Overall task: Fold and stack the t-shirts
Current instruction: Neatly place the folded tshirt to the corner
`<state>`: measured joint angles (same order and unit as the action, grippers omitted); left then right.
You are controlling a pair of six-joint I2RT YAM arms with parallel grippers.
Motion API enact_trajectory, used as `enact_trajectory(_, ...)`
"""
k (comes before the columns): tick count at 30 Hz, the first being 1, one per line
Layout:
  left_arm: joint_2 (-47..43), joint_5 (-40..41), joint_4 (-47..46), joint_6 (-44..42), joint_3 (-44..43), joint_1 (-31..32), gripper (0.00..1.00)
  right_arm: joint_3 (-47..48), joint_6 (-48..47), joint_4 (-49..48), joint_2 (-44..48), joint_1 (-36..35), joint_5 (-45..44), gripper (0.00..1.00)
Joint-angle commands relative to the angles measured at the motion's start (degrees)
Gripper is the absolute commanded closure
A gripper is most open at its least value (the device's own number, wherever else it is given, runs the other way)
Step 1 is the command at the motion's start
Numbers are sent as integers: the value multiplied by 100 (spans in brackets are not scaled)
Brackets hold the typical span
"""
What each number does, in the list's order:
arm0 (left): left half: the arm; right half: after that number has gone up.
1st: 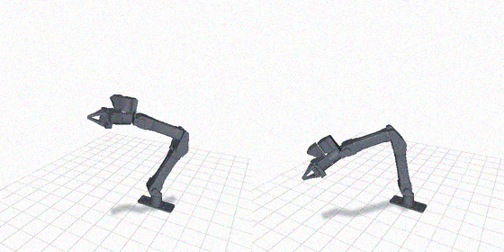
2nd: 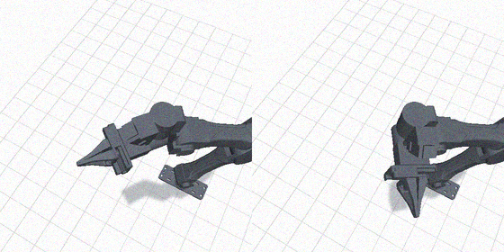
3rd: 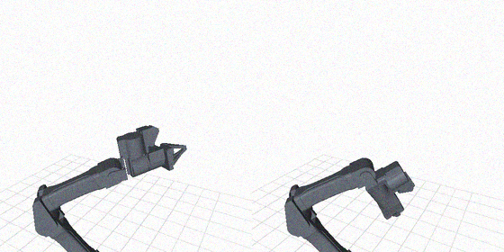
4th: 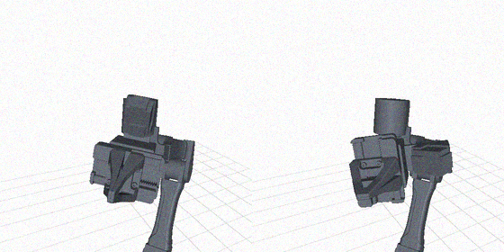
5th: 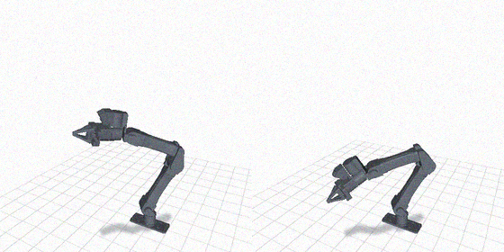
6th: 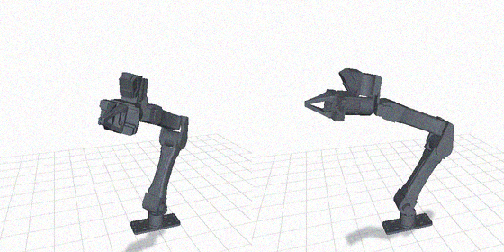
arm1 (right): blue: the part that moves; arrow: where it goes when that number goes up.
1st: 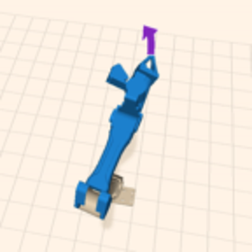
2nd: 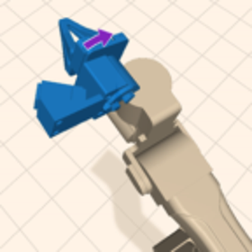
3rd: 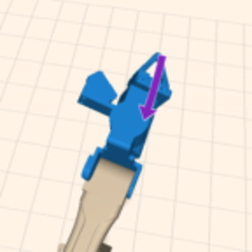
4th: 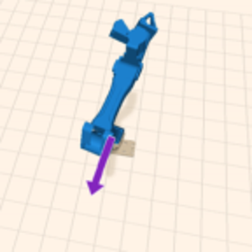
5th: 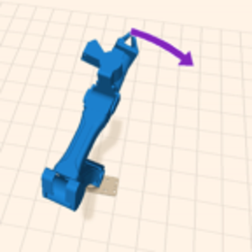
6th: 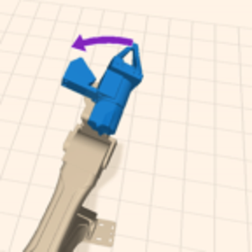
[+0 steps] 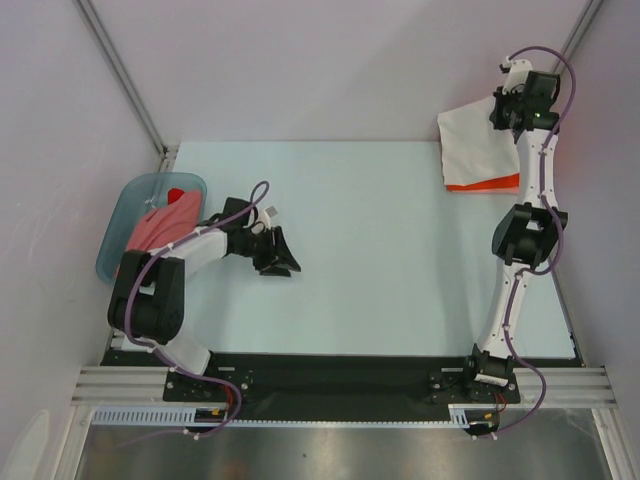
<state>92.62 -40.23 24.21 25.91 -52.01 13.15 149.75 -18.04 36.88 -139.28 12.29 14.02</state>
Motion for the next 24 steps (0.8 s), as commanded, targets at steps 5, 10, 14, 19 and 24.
enact_trajectory(5, 108, -3, -21, 28, -292, 144, 53, 256, 152, -551, -29, 107, 180, 100)
enact_trajectory(10, -68, -11, -100, 72, -161, 162, 53, 63, 64, -569, 103, 80, 127, 100)
enact_trajectory(14, -130, -47, -135, 116, -108, 171, 53, 80, 73, -560, 112, 80, 127, 100)
enact_trajectory(19, -165, -73, -109, 89, -125, 171, 53, 37, 161, -261, 471, -77, -30, 100)
enact_trajectory(24, -393, -134, -276, 247, 32, 162, 53, -139, 275, 11, 1121, -245, -49, 100)
